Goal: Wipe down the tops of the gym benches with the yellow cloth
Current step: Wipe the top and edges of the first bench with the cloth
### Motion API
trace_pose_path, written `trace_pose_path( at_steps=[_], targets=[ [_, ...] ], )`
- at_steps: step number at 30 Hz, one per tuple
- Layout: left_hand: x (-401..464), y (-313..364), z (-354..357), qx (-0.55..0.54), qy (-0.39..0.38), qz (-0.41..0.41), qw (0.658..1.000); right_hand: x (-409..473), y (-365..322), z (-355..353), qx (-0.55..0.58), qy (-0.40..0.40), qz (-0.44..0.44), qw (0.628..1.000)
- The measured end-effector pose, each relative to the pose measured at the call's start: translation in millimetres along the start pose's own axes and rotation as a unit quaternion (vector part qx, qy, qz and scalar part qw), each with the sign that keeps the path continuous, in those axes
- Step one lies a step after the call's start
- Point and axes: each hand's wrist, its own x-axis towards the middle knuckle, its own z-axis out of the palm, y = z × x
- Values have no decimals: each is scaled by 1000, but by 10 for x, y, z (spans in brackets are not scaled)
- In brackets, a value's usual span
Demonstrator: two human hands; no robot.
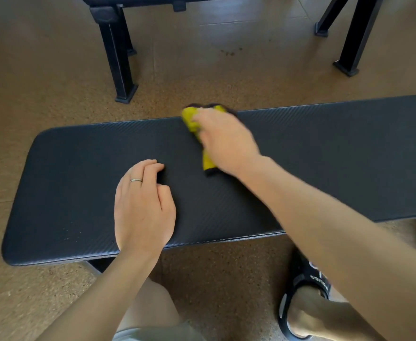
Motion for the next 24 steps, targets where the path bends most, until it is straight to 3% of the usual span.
trace_pose_path(
  at_steps=[4, 6, 10, 14, 17, 21, 24],
  targets=[
    [-14, 31, 4, -6, 4, -5, 1000, -367, 1046, -472, -33, 56, 219, 974],
    [-5, 40, 14, -1, 3, 2, 1000, -434, 1204, -462, -36, 78, 239, 967],
    [0, 12, 41, 21, 4, 6, 1000, -52, 481, -41, -50, 97, 147, 983],
    [-6, 15, 32, 16, 7, 4, 1000, 153, -499, 442, -8, 23, 12, 1000],
    [-8, 10, 20, 9, 8, 6, 1000, 83, -112, 222, 7, 21, -39, 999],
    [-7, 5, 14, 7, 9, -3, 1000, -180, 1002, -316, -45, 40, 187, 981],
    [6, 12, 34, 17, 11, -1, 1000, -205, 996, -318, -43, 72, 223, 971]
  ],
)
